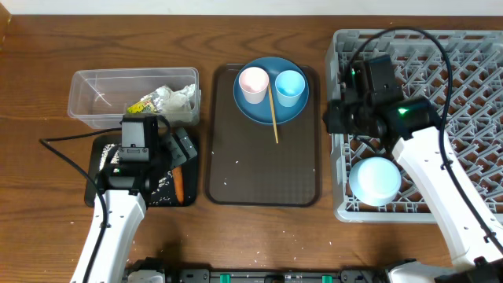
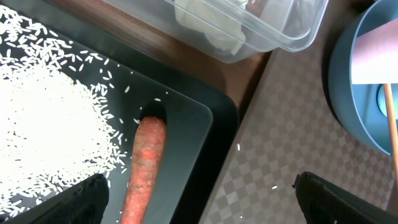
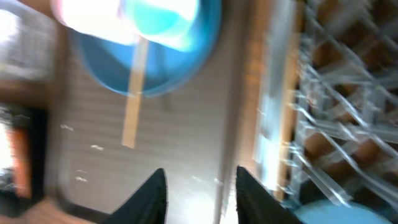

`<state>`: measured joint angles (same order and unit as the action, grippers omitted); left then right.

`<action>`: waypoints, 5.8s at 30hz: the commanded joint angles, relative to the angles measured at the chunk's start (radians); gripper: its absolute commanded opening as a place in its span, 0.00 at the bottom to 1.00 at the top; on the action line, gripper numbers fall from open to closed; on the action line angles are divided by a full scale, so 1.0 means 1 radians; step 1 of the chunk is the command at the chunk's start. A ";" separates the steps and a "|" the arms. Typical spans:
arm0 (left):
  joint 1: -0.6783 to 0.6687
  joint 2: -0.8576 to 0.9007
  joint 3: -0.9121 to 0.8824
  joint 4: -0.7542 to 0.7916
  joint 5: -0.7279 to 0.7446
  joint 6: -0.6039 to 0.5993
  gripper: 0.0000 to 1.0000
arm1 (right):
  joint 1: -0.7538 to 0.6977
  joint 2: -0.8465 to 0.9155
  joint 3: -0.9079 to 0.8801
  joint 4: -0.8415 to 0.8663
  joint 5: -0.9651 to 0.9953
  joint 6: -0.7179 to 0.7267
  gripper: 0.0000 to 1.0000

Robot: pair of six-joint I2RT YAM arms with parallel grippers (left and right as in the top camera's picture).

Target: Sort waste into correct bins and load items into the dishwasher rack

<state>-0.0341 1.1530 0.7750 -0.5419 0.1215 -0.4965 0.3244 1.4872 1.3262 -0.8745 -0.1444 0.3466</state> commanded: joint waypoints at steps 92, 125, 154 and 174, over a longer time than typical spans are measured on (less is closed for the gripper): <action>0.003 0.003 0.014 0.004 -0.002 0.013 0.98 | 0.255 0.192 0.036 0.074 0.122 0.076 0.01; 0.003 0.003 0.014 0.001 -0.002 0.013 0.98 | -0.024 -0.095 -0.017 -0.274 0.191 0.090 0.01; 0.003 0.003 0.014 0.001 -0.002 0.013 0.98 | -0.025 -0.073 -0.039 -0.282 0.269 0.093 0.22; 0.003 0.003 0.014 -0.001 -0.001 0.013 0.99 | -0.025 -0.073 -0.039 -0.282 0.272 0.094 0.99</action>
<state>-0.0341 1.1530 0.7750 -0.5407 0.1211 -0.4965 0.3050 1.4071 1.2934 -1.1553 0.1139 0.4377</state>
